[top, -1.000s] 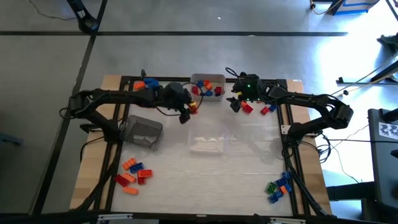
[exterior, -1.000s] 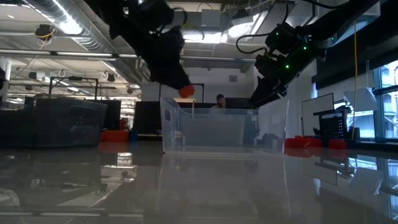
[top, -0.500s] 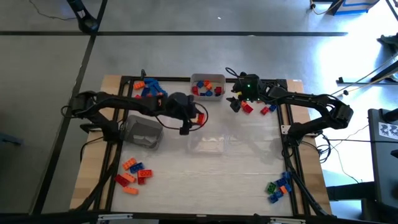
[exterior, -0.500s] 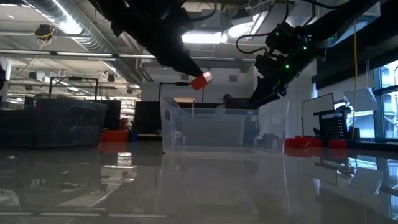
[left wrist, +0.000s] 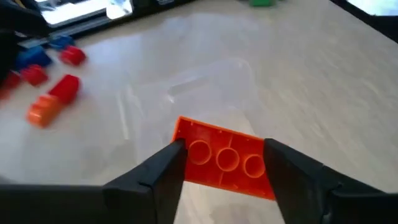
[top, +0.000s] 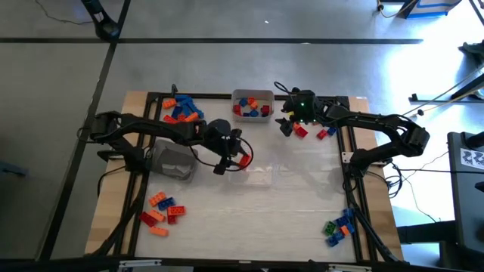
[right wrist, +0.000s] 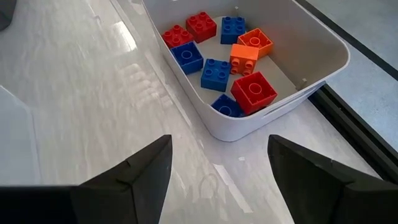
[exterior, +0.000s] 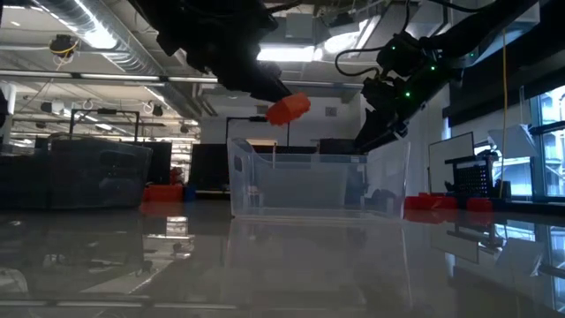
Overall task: Sort blocks by size
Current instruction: Put the big orange game piece into the transparent bin
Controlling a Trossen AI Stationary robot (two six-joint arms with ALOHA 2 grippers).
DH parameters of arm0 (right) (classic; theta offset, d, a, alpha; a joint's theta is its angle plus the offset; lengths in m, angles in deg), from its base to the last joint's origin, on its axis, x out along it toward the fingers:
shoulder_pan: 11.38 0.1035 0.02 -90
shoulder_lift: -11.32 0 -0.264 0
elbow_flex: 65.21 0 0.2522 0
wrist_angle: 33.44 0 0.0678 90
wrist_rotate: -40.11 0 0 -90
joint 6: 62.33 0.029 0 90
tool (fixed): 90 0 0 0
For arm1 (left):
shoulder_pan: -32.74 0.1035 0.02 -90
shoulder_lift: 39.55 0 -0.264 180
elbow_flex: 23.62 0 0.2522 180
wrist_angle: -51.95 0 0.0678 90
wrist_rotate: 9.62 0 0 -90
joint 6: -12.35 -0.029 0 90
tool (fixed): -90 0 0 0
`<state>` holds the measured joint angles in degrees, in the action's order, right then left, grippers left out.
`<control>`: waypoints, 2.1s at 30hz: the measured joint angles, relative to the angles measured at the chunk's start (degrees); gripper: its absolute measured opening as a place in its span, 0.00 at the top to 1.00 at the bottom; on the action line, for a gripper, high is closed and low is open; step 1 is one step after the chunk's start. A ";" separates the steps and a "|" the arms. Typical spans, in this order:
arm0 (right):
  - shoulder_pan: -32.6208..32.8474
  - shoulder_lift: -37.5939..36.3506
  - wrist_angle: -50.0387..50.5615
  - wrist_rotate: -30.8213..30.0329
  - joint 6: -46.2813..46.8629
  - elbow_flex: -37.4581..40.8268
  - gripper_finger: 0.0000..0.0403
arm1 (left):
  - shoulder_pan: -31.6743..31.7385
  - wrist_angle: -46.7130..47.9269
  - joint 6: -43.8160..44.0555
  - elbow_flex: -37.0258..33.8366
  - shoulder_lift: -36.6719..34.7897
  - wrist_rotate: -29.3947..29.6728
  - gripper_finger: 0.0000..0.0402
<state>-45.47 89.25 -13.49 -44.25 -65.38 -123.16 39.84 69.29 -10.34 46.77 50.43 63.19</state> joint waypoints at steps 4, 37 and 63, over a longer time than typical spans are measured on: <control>-0.02 0.00 0.12 -0.01 0.19 0.00 0.35 | -0.02 0.34 1.32 0.00 1.33 -0.90 0.65; 10.71 -5.56 -4.55 9.11 2.66 -2.05 0.35 | 0.92 -0.68 3.11 0.15 0.42 10.46 0.54; 31.86 7.39 -17.53 -9.05 2.82 -2.03 0.35 | -3.75 -5.62 5.45 0.07 0.49 10.38 0.55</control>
<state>-13.61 96.64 -31.02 -53.30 -62.56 -125.19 36.08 63.67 -4.89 46.83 50.92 73.57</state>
